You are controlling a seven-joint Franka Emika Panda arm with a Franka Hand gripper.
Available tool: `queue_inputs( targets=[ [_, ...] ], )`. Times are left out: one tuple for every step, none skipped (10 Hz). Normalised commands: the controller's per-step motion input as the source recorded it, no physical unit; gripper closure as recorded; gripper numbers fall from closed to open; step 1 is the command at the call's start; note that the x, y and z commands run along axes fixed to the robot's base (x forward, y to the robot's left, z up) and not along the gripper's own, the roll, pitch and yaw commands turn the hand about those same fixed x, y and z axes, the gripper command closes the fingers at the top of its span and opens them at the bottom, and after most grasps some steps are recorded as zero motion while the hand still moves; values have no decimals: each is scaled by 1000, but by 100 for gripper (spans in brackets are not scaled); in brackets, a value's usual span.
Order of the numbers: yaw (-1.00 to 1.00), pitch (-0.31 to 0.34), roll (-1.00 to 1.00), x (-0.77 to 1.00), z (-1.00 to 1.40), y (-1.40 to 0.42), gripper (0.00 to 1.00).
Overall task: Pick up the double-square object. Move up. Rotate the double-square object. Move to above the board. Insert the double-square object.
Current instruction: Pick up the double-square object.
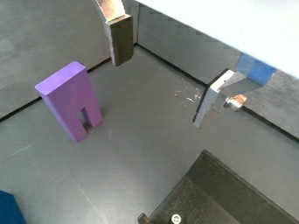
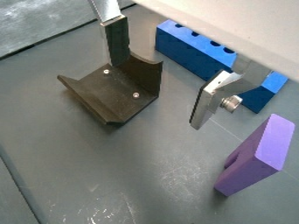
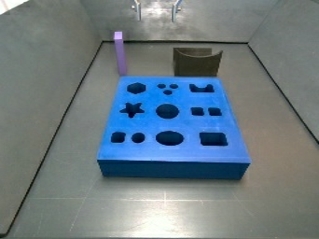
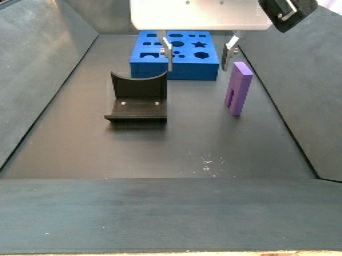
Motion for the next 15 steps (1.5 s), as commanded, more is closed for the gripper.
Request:
queue_inputs(
  targets=[
    [0, 0, 0, -20, 0, 0, 0],
    [11, 0, 0, -109, 0, 0, 0],
    [17, 0, 0, -129, 0, 0, 0],
    [3, 0, 0, -211, -20, 0, 0],
    [6, 0, 0, -234, -63, 0, 0],
    [23, -34, 0, -111, -29, 0, 0],
    [6, 0, 0, 0, 0, 0, 0],
    [0, 0, 0, -166, -49, 0, 0],
    [0, 0, 0, -326, -100, 0, 0],
    [0, 0, 0, -389, -94, -3, 0],
    [0, 0, 0, -377, -77, 0, 0],
    [0, 0, 0, -366, -83, 0, 0],
    [0, 0, 0, -409, -111, 0, 0],
    [20, 0, 0, -437, -91, 0, 0],
    [40, 0, 0, -457, -126, -14, 0]
  ],
)
